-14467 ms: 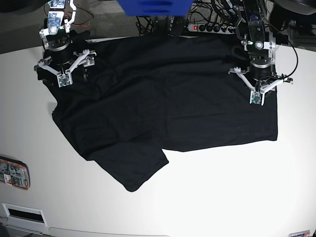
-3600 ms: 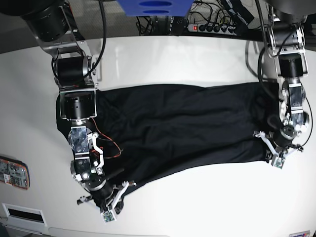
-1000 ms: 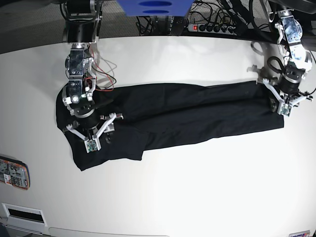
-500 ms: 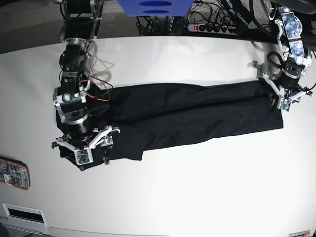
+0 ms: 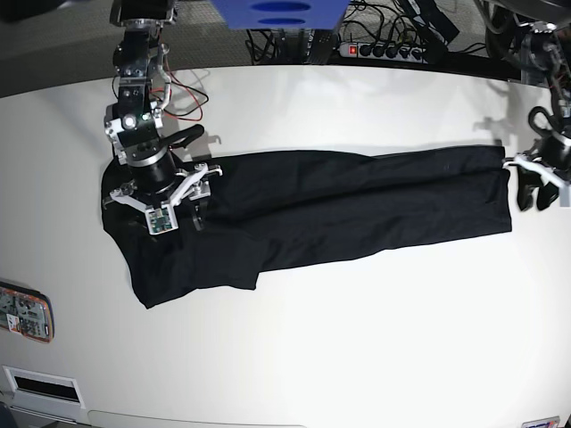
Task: Fold the T-shirt properly
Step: 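Grasp the collar end with the right gripper and hem end with the left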
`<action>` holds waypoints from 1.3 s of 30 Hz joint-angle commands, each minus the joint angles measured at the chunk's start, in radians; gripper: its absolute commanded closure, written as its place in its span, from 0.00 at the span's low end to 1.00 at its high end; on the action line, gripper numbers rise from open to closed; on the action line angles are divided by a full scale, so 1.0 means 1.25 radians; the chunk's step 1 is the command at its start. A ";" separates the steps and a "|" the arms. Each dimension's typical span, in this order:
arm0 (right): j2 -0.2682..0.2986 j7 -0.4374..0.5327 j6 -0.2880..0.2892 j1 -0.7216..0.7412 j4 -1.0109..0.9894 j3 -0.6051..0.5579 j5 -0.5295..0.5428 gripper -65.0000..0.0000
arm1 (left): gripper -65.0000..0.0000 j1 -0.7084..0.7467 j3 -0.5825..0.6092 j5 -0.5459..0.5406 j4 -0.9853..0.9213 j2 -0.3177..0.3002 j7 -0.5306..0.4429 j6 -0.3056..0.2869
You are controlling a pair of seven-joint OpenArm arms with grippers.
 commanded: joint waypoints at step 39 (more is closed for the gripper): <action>0.005 0.150 -0.004 -0.066 0.036 -0.124 0.006 0.35 | 0.24 -0.194 0.052 -0.124 -0.496 -0.018 0.014 -0.182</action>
